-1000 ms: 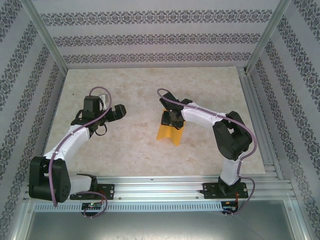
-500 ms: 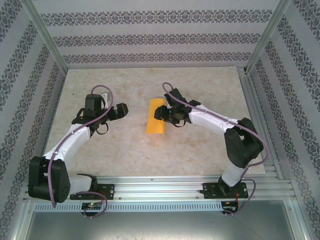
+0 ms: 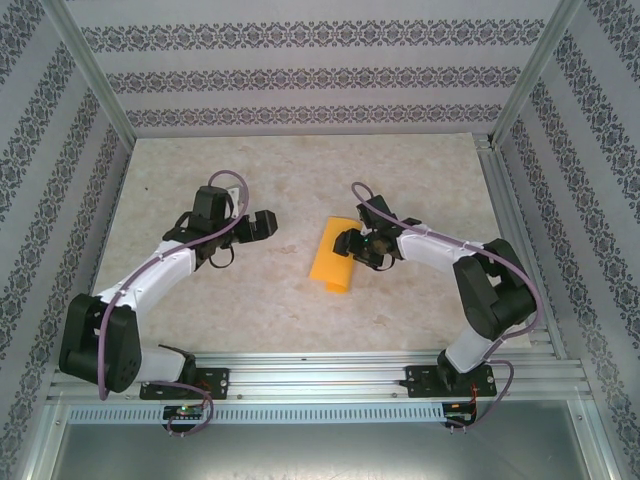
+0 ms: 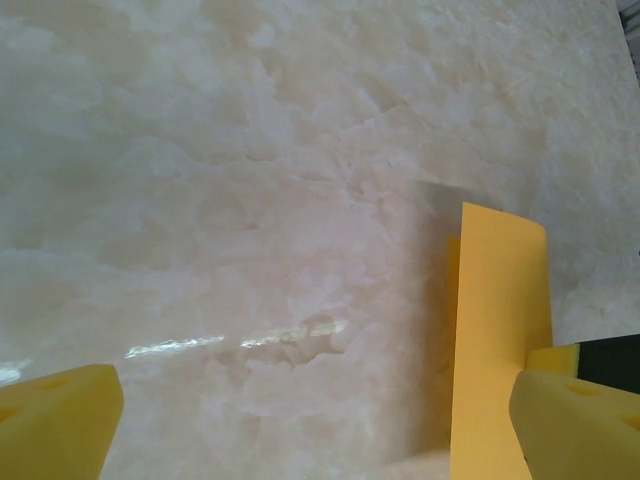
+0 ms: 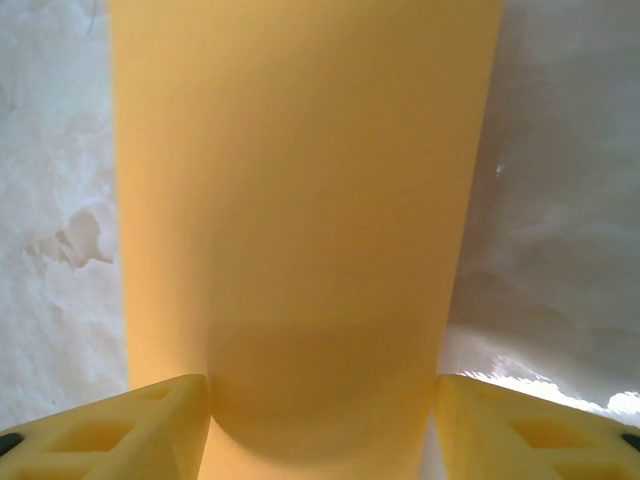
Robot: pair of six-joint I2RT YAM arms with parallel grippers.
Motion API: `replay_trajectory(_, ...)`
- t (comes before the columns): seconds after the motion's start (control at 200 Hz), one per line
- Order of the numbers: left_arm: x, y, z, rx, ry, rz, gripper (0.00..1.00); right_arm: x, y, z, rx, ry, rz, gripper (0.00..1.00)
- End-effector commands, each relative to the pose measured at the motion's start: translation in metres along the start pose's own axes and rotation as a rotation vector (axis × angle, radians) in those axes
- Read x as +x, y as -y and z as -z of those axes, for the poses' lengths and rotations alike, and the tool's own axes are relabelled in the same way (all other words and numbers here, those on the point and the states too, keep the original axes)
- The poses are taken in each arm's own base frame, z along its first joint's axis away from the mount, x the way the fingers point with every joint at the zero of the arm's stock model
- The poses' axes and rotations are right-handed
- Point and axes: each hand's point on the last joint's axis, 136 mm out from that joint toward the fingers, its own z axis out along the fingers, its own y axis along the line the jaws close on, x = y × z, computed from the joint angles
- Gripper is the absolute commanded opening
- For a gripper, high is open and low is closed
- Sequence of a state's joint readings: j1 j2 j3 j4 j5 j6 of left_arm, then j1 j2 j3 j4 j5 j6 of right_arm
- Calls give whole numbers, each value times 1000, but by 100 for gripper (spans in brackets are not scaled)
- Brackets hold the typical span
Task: Fold a paper plane with a square sheet of paper (pick it up from the middle)
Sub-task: Fold the square sheet of paper in half at the center of the table, then hold the square sheet of paper at the center of the table.
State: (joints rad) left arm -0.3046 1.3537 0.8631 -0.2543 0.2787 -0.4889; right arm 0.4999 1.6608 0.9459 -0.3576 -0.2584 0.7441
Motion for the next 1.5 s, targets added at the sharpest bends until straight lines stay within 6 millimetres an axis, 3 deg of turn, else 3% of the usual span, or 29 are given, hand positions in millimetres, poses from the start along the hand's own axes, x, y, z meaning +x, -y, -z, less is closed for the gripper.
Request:
replay_trajectory(0.0,-11,25,-5,53,25,-7,100,-4,-6,11,-53,18,51,62)
replay_trajectory(0.305,6,54,-27,122,-38,-1,99,4,26,13,35,-45,90,65)
replay_trajectory(0.649,28,83,-58,173,-133,3,84,12,56,13,199,-88,110,65)
replay_trajectory(0.944,38,101,-80,197,-167,5,72,-8,45,8,199,12,12,65)
replay_trajectory(1.494,54,116,-100,218,-235,4,45,-2,41,-5,219,-25,42,65)
